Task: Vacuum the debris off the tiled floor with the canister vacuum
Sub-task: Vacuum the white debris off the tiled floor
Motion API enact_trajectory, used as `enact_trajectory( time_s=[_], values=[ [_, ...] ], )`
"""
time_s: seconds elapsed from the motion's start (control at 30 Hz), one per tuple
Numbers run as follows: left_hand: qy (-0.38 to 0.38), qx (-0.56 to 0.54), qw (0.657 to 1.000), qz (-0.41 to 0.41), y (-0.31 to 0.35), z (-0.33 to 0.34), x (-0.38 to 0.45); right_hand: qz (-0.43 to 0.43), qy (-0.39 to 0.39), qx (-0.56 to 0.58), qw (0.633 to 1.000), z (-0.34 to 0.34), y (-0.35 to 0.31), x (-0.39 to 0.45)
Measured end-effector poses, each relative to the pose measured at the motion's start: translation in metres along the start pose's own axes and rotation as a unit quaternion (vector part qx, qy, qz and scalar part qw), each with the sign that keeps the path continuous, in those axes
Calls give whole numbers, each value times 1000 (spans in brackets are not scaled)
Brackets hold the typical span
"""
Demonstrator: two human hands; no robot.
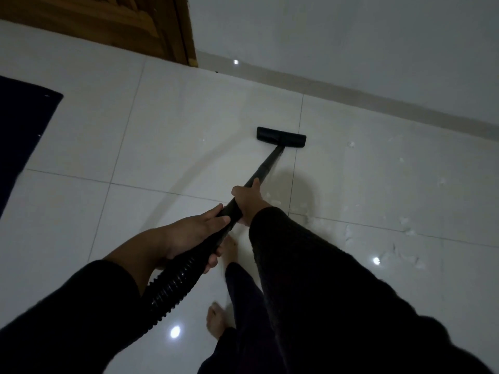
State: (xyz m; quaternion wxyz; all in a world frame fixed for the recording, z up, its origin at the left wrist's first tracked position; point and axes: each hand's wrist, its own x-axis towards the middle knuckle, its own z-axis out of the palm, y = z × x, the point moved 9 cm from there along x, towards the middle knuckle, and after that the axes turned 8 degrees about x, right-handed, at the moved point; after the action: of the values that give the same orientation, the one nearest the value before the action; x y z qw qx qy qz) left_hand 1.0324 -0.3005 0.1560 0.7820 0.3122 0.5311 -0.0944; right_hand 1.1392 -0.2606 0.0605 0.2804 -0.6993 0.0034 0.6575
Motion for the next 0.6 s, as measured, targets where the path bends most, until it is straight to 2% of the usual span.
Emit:
enact_trajectory(
  time_s=[0.37,0.6],
  values=[
    [17,-10,1000,0,-89,33,-41,10,2,51,999,-3,89,-57],
    [16,-22,1000,-6,-136,48,-59,20,-2,32,999,-4,138,-79]
  ],
)
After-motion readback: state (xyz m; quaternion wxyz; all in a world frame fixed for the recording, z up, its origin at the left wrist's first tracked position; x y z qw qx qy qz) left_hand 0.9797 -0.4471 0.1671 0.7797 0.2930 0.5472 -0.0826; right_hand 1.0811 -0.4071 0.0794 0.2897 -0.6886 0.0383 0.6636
